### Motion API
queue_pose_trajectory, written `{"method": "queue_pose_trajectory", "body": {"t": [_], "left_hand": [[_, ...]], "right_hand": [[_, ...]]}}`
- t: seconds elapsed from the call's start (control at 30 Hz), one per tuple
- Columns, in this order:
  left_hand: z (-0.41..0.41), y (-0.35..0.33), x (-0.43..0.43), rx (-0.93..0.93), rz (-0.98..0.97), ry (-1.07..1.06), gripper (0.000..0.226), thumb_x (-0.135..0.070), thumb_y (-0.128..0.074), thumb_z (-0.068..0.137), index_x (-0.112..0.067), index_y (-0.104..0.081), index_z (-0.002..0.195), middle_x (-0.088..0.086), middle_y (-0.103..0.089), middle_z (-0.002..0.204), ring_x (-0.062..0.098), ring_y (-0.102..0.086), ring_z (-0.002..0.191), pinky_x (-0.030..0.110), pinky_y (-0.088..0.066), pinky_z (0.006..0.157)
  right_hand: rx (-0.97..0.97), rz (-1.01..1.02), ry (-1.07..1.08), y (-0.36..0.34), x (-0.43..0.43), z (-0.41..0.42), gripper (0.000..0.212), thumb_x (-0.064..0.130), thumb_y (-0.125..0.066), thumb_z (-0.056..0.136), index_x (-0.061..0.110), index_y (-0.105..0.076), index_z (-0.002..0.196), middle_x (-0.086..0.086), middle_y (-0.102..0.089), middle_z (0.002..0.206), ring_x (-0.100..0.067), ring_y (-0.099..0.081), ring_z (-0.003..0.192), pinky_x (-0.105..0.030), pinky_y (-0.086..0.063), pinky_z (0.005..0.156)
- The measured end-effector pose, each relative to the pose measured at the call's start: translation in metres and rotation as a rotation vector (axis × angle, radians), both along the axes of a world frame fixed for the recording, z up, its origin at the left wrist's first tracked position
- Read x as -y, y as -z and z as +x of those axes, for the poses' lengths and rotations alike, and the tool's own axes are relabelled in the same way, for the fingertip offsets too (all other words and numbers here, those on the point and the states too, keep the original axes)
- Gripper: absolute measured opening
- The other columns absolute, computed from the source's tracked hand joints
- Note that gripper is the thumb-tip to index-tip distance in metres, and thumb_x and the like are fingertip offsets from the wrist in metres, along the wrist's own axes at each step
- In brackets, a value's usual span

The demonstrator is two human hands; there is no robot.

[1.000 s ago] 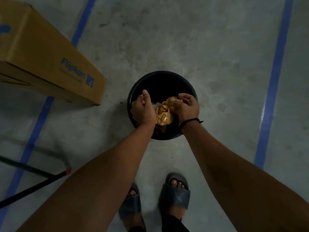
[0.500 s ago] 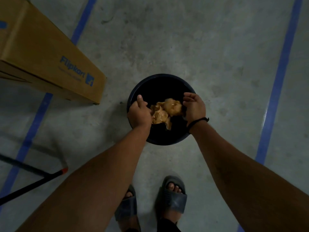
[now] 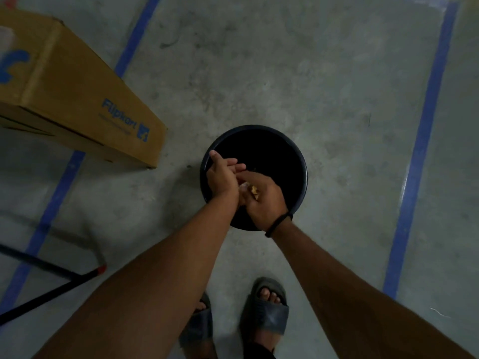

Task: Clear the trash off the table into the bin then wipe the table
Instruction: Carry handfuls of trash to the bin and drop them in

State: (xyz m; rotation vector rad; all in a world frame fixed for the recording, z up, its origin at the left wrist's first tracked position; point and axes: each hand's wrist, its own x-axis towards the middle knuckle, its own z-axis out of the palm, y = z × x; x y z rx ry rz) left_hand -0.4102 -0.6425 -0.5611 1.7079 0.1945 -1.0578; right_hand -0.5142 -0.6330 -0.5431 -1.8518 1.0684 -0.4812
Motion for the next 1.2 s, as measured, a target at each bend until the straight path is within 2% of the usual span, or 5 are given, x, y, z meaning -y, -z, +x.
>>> {"method": "queue_pose_trajectory", "body": {"t": [0.17,0.33,0.57,0.9,1.2], "left_hand": [[0.013,-0.023,-0.003,-0.080,-0.140,0.035,0.072,-0.061,-0.014,0.098,-0.007,-0.061,0.103,0.018,-0.069,0.113,0.027,-0.067,0.103,0.035,-0.052,0.090],[0.013,-0.072,-0.020,-0.258,-0.304,-0.006,0.082,-0.071,-0.011,0.093,-0.009,-0.057,0.119,0.018,-0.058,0.133,0.029,-0.054,0.126,0.041,-0.036,0.109],[0.019,-0.236,-0.053,-0.296,-0.497,-0.213,0.080,-0.069,-0.017,0.094,-0.006,-0.060,0.116,0.019,-0.062,0.127,0.030,-0.059,0.120,0.041,-0.041,0.108],[0.055,-0.499,-0.178,-0.090,-0.724,-0.370,0.064,-0.057,-0.026,0.094,-0.004,-0.058,0.112,0.024,-0.058,0.130,0.031,-0.056,0.123,0.040,-0.040,0.109],[0.148,-0.659,-0.436,0.333,-0.775,-0.536,0.057,-0.057,-0.035,0.080,-0.010,-0.064,0.093,0.004,-0.074,0.096,0.018,-0.068,0.100,0.031,-0.048,0.096]], "right_hand": [[-0.161,0.196,0.055,0.000,0.014,-0.007,0.038,0.024,-0.054,0.097,0.015,-0.056,0.133,-0.004,-0.053,0.141,-0.018,-0.045,0.133,-0.031,-0.033,0.112],[0.346,0.767,0.403,-0.045,0.011,0.003,0.073,0.066,-0.028,0.092,0.018,-0.039,0.145,-0.003,-0.043,0.149,-0.015,-0.041,0.135,-0.033,-0.032,0.112],[0.738,0.917,0.688,-0.216,0.005,0.034,0.069,0.056,-0.022,0.100,0.003,-0.050,0.135,-0.013,-0.061,0.130,-0.025,-0.056,0.122,-0.038,-0.041,0.106],[0.808,0.885,0.264,-0.474,-0.095,0.094,0.051,0.047,-0.026,0.101,0.010,-0.060,0.108,-0.009,-0.069,0.105,-0.024,-0.063,0.100,-0.036,-0.045,0.092],[0.796,0.820,-0.266,-0.617,-0.300,0.195,0.100,0.074,-0.080,0.040,0.008,-0.063,0.112,-0.009,-0.072,0.108,-0.025,-0.065,0.106,-0.031,-0.051,0.090]]}}
